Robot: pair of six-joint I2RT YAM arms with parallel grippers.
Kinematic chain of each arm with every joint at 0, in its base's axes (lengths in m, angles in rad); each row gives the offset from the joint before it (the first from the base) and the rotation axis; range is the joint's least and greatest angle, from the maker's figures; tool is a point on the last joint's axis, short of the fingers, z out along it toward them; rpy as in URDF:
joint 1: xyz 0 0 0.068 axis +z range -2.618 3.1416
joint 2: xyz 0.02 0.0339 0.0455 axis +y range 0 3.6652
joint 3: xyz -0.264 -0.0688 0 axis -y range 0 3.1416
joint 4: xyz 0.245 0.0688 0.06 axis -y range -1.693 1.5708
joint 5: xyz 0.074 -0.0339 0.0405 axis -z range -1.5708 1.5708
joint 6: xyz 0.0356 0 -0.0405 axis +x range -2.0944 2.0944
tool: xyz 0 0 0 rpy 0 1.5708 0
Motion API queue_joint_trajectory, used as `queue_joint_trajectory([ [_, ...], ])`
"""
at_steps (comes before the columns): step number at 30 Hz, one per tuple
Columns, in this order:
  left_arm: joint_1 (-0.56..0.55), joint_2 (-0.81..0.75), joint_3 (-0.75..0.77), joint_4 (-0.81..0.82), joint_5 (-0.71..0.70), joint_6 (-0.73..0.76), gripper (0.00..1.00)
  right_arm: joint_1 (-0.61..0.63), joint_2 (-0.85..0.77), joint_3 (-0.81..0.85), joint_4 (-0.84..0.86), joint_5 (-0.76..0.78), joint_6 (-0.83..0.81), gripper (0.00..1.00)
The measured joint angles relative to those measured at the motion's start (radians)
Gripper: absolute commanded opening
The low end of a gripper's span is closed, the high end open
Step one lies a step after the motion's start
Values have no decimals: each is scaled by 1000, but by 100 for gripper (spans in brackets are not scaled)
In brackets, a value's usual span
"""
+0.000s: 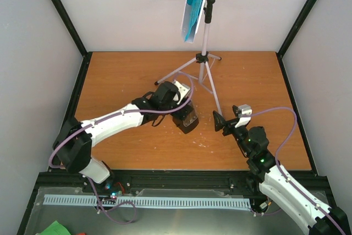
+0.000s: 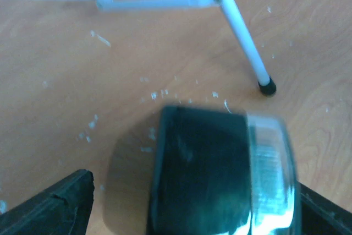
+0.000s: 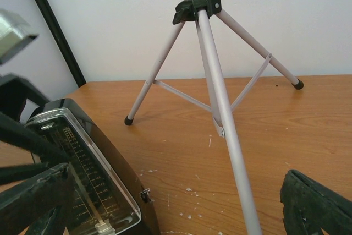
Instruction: Pack up the instrument practice props
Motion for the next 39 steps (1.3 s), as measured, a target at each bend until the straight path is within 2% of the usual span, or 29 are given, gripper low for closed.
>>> queue_joint_trajectory([
  [6,-5,-50,-115,18,78,-104,97,0,2,0,0,5,0,100],
  [12,-5,-125,-214,112,227,-151,98,0,2,0,-1,10,0,100],
  [18,-14,-128,-274,229,380,-181,98,0,2,0,-5,18,0,100],
  [22,-45,-123,-298,298,436,-183,99,0,-11,-1,-11,24,0,100],
  [24,-57,-140,-332,335,421,-179,100,0,-23,-6,-13,26,0,100],
  [31,-41,-246,-456,438,303,-85,99,0,-51,-16,-21,28,0,100],
  [35,-8,-247,-444,541,369,24,99,0,-53,-16,-22,26,-1,100],
  [39,58,-163,-346,579,448,112,99,0,-66,-16,-27,22,-1,100],
])
